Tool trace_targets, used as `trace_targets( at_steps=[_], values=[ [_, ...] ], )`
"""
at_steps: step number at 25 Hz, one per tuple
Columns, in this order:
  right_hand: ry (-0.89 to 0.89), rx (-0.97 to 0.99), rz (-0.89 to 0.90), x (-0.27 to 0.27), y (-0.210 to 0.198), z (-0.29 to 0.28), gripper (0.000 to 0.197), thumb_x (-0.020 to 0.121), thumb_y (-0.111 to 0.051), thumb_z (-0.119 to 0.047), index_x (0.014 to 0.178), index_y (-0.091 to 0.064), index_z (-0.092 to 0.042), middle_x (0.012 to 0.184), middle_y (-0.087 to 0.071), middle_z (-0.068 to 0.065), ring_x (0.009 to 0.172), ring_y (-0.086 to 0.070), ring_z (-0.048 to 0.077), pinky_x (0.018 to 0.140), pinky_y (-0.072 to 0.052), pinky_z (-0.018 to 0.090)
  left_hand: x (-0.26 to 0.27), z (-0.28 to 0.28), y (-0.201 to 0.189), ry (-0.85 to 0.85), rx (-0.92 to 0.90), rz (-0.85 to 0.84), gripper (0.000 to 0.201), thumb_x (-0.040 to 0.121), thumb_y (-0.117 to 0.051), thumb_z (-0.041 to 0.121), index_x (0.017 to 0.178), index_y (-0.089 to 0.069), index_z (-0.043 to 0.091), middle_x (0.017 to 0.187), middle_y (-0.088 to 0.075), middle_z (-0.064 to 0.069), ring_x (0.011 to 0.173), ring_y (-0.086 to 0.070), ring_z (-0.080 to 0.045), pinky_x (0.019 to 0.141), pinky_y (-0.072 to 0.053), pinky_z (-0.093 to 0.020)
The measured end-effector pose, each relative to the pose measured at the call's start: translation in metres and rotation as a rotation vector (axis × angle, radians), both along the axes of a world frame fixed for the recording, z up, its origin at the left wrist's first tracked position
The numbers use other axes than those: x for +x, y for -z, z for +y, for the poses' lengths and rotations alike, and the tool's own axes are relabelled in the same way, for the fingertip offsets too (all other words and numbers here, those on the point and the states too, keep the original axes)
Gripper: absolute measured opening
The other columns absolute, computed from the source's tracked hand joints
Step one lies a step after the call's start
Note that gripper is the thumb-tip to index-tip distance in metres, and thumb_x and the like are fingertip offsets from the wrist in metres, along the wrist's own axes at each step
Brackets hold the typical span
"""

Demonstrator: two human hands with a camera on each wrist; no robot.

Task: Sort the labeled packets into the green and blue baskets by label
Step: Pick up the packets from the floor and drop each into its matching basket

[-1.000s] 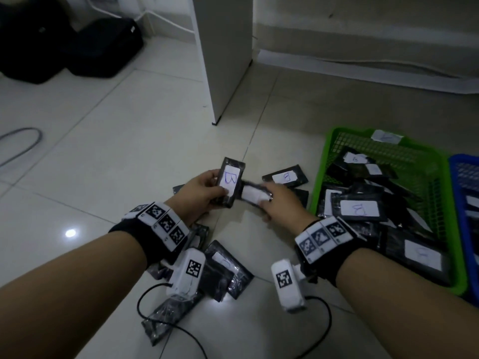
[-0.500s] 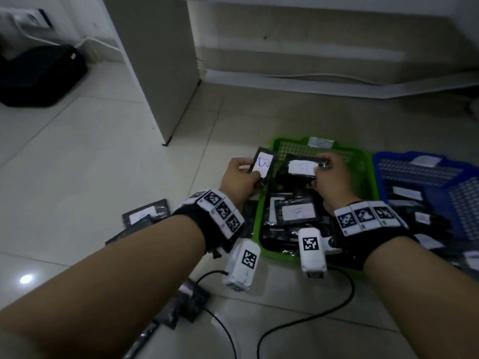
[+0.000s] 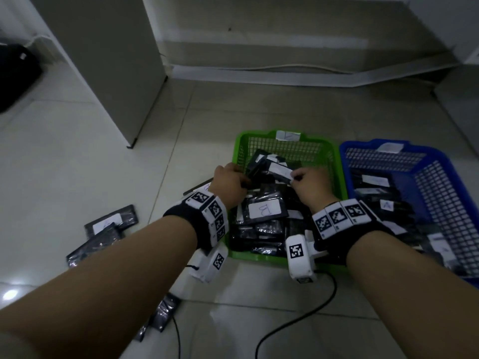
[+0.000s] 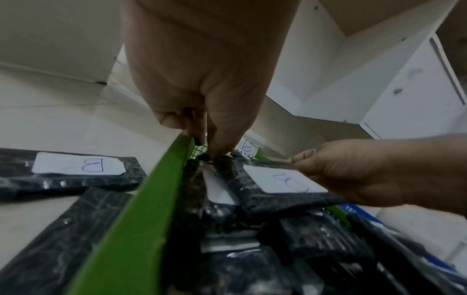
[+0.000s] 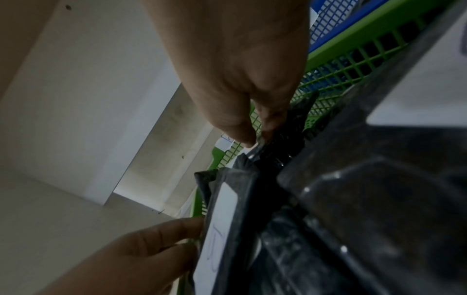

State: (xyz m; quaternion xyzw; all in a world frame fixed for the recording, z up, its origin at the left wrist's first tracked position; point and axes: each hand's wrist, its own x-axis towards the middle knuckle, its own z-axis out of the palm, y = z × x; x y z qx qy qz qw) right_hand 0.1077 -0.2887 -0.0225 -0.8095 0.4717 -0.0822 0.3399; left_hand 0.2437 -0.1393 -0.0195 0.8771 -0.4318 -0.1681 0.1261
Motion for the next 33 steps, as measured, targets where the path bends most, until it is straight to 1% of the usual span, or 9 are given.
trace_targets(
  at_steps=[3, 6, 9, 15, 19, 23, 26, 30, 33],
  values=[
    [0.012, -0.012, -0.043, -0.002, -0.013, 0.017, 0.024, 0.092, -0.051, -0.006, 0.110, -0.068, -0.008, 0.135, -0.046, 0.012, 0.105, -0.056, 0.027, 0.086, -0.038, 0.016, -0.001, 0.015, -0.008, -0.016, -0.096, 0.098, 0.029, 0.088, -0.056, 0.016, 0.114, -0.068, 0.023, 0.135, -0.040, -0.002, 0.118, -0.044, -0.024, 0.105, -0.034, -0.027],
    [-0.082, -0.064, -0.202, 0.000, -0.034, 0.059, 0.028, 0.092, -0.046, -0.003, 0.107, -0.069, -0.008, 0.121, -0.044, 0.012, 0.092, -0.048, 0.015, 0.079, -0.028, 0.006, 0.003, 0.048, -0.027, -0.078, -0.199, 0.180, 0.024, 0.088, -0.057, 0.015, 0.107, -0.070, 0.023, 0.118, -0.053, -0.003, 0.096, -0.055, -0.013, 0.087, -0.036, -0.014],
    [-0.278, -0.089, -0.227, 0.011, -0.035, 0.112, 0.030, 0.090, -0.046, -0.002, 0.105, -0.070, -0.011, 0.113, -0.050, 0.010, 0.101, -0.052, 0.021, 0.091, -0.033, 0.013, 0.002, 0.108, -0.037, -0.169, -0.181, 0.153, 0.018, 0.087, -0.060, 0.018, 0.100, -0.071, 0.024, 0.110, -0.061, -0.004, 0.091, -0.061, -0.018, 0.075, -0.034, -0.013],
    [-0.818, -0.033, -0.134, 0.027, -0.010, 0.224, 0.041, 0.085, -0.055, -0.011, 0.126, -0.057, -0.015, 0.124, -0.048, 0.005, 0.121, -0.041, 0.020, 0.106, -0.036, 0.030, -0.010, 0.265, -0.014, -0.283, 0.001, 0.066, 0.021, 0.082, -0.055, 0.028, 0.100, -0.067, 0.027, 0.105, -0.057, 0.000, 0.094, -0.058, -0.019, 0.084, -0.049, -0.033],
    [-1.041, -0.039, 0.107, 0.027, 0.014, 0.284, 0.056, 0.082, -0.064, -0.035, 0.132, -0.046, -0.017, 0.127, -0.043, 0.005, 0.122, -0.037, 0.023, 0.101, -0.040, 0.034, -0.030, 0.338, 0.019, -0.349, 0.133, 0.059, 0.063, 0.067, -0.057, 0.059, 0.119, -0.054, 0.024, 0.121, -0.051, -0.004, 0.108, -0.051, -0.027, 0.091, -0.047, -0.038],
    [-0.977, -0.125, 0.240, 0.019, 0.036, 0.324, 0.066, 0.074, -0.070, -0.047, 0.126, -0.044, -0.016, 0.120, -0.044, 0.006, 0.112, -0.042, 0.024, 0.091, -0.041, 0.033, -0.047, 0.355, 0.030, -0.209, 0.120, 0.039, 0.079, 0.068, -0.070, 0.046, 0.138, -0.038, 0.031, 0.143, -0.038, 0.005, 0.121, -0.040, -0.024, 0.100, -0.042, -0.040],
    [-0.936, -0.133, 0.264, 0.018, 0.041, 0.330, 0.079, 0.068, -0.076, -0.048, 0.132, -0.037, -0.019, 0.122, -0.043, 0.005, 0.112, -0.041, 0.023, 0.093, -0.041, 0.032, -0.043, 0.348, 0.030, -0.073, 0.129, -0.140, 0.067, 0.069, -0.071, 0.032, 0.131, -0.048, 0.032, 0.135, -0.051, 0.007, 0.111, -0.050, -0.025, 0.086, -0.047, -0.038],
    [-0.974, -0.042, 0.227, 0.017, 0.040, 0.317, 0.096, 0.059, -0.080, -0.052, 0.138, -0.033, -0.023, 0.123, -0.042, 0.003, 0.116, -0.039, 0.022, 0.095, -0.039, 0.032, -0.020, 0.346, 0.028, 0.054, 0.169, -0.221, 0.062, 0.068, -0.070, 0.047, 0.124, -0.055, 0.027, 0.118, -0.059, 0.003, 0.109, -0.052, -0.024, 0.087, -0.046, -0.038],
    [-0.968, -0.025, 0.184, 0.010, 0.044, 0.307, 0.096, 0.064, -0.080, -0.046, 0.141, -0.030, -0.018, 0.126, -0.042, 0.002, 0.120, -0.037, 0.020, 0.098, -0.036, 0.028, -0.003, 0.349, 0.017, 0.007, 0.180, -0.063, 0.057, 0.082, -0.038, 0.068, 0.119, -0.054, 0.028, 0.110, -0.057, 0.005, 0.106, -0.047, -0.019, 0.088, -0.044, -0.034]
  ],
)
